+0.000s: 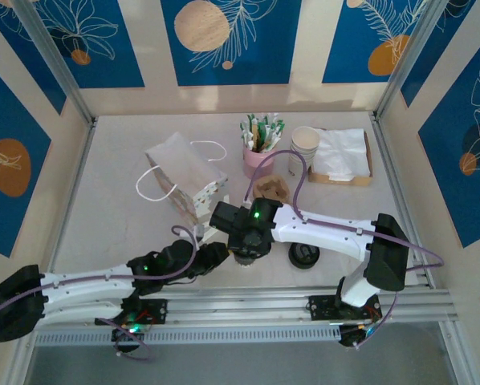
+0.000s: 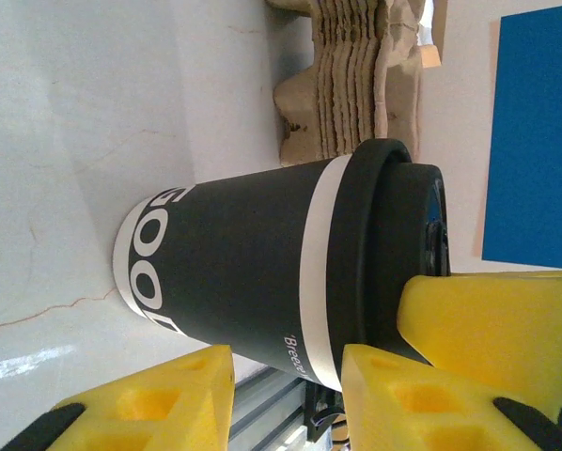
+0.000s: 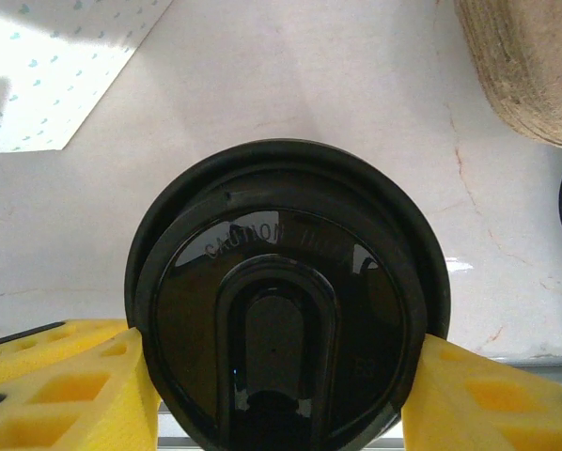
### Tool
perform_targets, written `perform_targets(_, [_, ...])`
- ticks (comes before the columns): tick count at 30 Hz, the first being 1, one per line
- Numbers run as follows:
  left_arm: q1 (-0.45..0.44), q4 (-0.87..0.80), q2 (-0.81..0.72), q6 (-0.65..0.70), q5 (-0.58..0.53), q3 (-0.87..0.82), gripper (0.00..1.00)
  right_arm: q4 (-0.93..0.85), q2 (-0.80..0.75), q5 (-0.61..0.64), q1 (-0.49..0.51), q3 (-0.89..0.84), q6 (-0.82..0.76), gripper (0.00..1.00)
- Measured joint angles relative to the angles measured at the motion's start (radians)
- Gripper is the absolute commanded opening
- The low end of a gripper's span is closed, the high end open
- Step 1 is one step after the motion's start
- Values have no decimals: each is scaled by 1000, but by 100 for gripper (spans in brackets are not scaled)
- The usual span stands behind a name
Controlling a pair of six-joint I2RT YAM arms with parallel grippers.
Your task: Pack the takeout coffee
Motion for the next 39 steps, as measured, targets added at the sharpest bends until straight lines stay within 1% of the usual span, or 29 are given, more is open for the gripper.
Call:
perform_targets(6, [-1, 3, 22, 0, 0, 8, 36, -10, 0, 0, -2, 4, 0, 63])
perform_targets(15, [-1, 12, 60, 0, 0, 11, 36, -11, 0, 0, -2, 4, 0, 65])
perform_targets(21, [-4, 55, 134, 0, 1, 13, 36, -12, -1, 0, -2, 4, 0, 69])
perform_targets(24, [-5, 64, 148, 0, 0, 13, 36, -14, -1, 0, -2, 4, 0, 73])
perform_targets(32, [-5, 59, 153, 1, 0, 23, 37, -18, -12, 0, -2, 3, 4, 74])
perform_targets(39, [-6, 50, 156, 5, 0, 32, 37, -27, -21, 0, -3, 3, 8, 73])
